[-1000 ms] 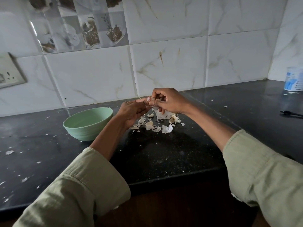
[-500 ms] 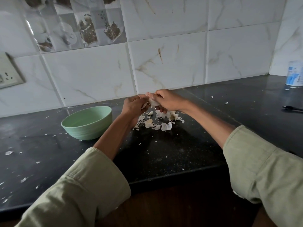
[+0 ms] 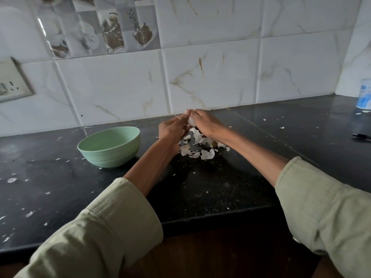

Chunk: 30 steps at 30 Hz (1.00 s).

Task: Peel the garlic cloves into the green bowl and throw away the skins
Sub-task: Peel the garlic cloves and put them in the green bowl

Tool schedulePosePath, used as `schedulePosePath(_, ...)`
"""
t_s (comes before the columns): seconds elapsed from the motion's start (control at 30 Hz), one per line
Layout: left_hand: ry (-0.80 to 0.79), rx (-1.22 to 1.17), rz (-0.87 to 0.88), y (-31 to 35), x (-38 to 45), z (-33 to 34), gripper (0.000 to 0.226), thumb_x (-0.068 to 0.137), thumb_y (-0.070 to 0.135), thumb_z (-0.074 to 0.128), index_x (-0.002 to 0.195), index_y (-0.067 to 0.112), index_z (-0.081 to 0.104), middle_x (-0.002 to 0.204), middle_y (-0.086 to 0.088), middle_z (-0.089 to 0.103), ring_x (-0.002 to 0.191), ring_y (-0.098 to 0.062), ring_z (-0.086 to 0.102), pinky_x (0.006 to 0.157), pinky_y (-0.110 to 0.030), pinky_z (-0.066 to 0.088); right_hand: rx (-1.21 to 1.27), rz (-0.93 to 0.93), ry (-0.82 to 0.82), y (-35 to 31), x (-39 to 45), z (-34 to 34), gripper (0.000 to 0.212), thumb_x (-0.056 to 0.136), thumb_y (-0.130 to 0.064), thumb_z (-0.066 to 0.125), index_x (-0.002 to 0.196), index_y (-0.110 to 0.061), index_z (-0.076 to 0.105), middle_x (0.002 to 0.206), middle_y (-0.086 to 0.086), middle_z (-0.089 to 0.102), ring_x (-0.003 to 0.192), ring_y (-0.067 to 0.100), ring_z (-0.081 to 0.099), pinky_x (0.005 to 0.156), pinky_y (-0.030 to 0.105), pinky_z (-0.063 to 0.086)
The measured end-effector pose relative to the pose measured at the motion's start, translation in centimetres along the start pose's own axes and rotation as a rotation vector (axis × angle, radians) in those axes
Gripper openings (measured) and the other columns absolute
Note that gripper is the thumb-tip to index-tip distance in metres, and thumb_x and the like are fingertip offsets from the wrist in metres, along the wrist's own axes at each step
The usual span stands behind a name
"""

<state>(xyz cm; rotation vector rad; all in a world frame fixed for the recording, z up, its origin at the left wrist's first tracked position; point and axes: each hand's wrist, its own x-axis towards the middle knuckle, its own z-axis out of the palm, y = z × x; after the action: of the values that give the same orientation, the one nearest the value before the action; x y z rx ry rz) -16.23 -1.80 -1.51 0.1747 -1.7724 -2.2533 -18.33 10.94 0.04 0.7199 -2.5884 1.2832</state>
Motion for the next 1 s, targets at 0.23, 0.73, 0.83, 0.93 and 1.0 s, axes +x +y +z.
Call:
schedulePosePath(0.23,-0.064,-0.100,0.015,0.7,-0.1,-0.7,0.008,0.094,0.005,0.074,0.097,-0.001,0.077,0.073,-0.007,0.069,0.064,-0.011,0.061,0.057,-0.016,0.055,0.039,-0.006,0.019,-0.8,-0.3,-0.2,0.066,0.113,-0.048,0.022,0.124,0.002,0.063,0.071,0.010,0.056,0.072,0.028,0.058,0.071,0.036,0.047)
schedulePosePath(0.73,-0.052,-0.016,0.177,-0.1,0.3,-0.1,0.031,0.096,0.023,0.075,0.111,-0.004,0.075,0.062,0.005,0.060,0.054,-0.004,0.052,0.072,-0.020,0.053,0.101,0.027,0.013,-0.5,-0.2,-0.2,0.054,0.112,-0.049,0.025,0.122,-0.020,0.069,0.054,-0.009,0.042,0.055,0.008,0.038,0.059,0.026,0.032)
schedulePosePath(0.83,-0.029,0.026,0.198,-0.2,0.4,0.1,0.021,0.097,0.020,0.074,0.100,0.000,0.074,0.054,0.011,0.061,0.049,-0.001,0.053,0.065,-0.018,0.051,0.067,0.020,0.027,-0.3,0.0,-0.1,0.057,0.111,-0.051,0.028,0.128,-0.014,0.069,0.091,0.020,0.073,0.070,0.016,0.050,0.067,0.029,0.037)
schedulePosePath(0.93,-0.033,0.055,0.232,-0.2,0.4,0.1,0.020,0.098,0.019,0.073,0.101,-0.001,0.074,0.052,0.013,0.059,0.049,0.001,0.054,0.063,-0.016,0.050,0.100,0.053,0.037,-0.4,0.2,-0.2,0.057,0.111,-0.050,0.033,0.126,-0.008,0.069,0.065,0.008,0.062,0.062,0.014,0.044,0.062,0.029,0.033)
schedulePosePath(1.0,-0.041,0.071,0.258,-0.3,0.5,-0.1,0.021,0.098,0.020,0.073,0.103,-0.001,0.074,0.055,0.012,0.060,0.051,0.000,0.055,0.064,-0.016,0.051,0.140,0.069,0.038,-0.5,0.3,-0.4,0.059,0.111,-0.047,0.036,0.123,0.000,0.069,0.051,-0.007,0.034,0.052,0.011,0.031,0.055,0.029,0.026)
